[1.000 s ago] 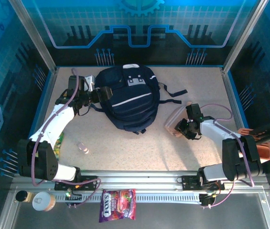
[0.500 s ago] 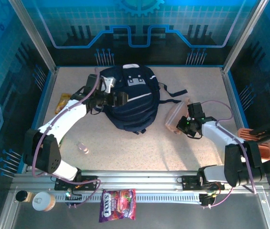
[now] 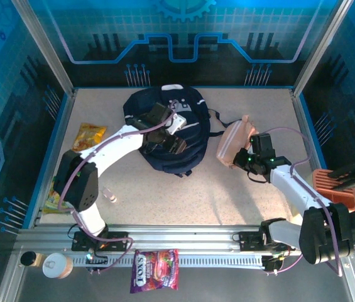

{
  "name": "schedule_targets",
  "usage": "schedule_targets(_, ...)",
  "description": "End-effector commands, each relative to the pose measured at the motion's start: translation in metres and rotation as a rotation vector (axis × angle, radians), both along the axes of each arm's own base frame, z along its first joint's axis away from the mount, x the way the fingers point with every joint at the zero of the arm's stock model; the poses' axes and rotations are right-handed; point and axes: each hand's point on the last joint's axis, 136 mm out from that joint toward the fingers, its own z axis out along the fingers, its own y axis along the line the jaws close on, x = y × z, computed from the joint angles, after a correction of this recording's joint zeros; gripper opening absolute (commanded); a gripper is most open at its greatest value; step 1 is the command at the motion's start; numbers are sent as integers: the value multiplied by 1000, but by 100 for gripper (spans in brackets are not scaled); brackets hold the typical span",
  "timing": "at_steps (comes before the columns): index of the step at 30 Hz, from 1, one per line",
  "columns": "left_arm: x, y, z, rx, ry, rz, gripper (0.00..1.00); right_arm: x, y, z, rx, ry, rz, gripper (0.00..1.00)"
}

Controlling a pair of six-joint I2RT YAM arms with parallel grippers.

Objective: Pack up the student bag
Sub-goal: Open the student bag at the center of the table.

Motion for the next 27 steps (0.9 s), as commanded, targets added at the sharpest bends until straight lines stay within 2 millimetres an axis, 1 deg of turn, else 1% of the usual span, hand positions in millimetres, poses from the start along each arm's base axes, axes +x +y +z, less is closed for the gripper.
schedule_targets(1,3,14,-14,180,10,-47,68,11,3,24,17,-68,21,6)
schedule_targets(4,5,14,-27,250,32,-87,65,11,2,24,21,-68,16,7)
schedule_targets(5,6,14,-31,270,37,-92,63,10,3,24,22,-67,17,6)
schedule_targets(8,14,16,-36,318,26,-85,58,11,4,26,27,-71,22,7)
schedule_targets(10,22,19,-37,349,4,-60,51,11,5,27,32,-72,23,7)
schedule_targets(13,33,23,-35,380,-28,-15,37,12,6,28,35,-77,25,7)
schedule_targets(15,35,21,-31,363,-35,-4,26,12,6,29,34,-79,26,7)
schedule_targets(19,34,15,-24,321,-44,0,15,13,5,30,30,-86,28,7)
schedule_targets(22,34,12,-14,288,-62,5,3,13,5,31,30,-90,29,7)
schedule_targets(24,33,8,-3,255,-81,5,0,13,7,32,35,-96,35,7)
schedule_targets(27,34,5,18,196,-127,21,0,12,10,34,45,-107,61,8)
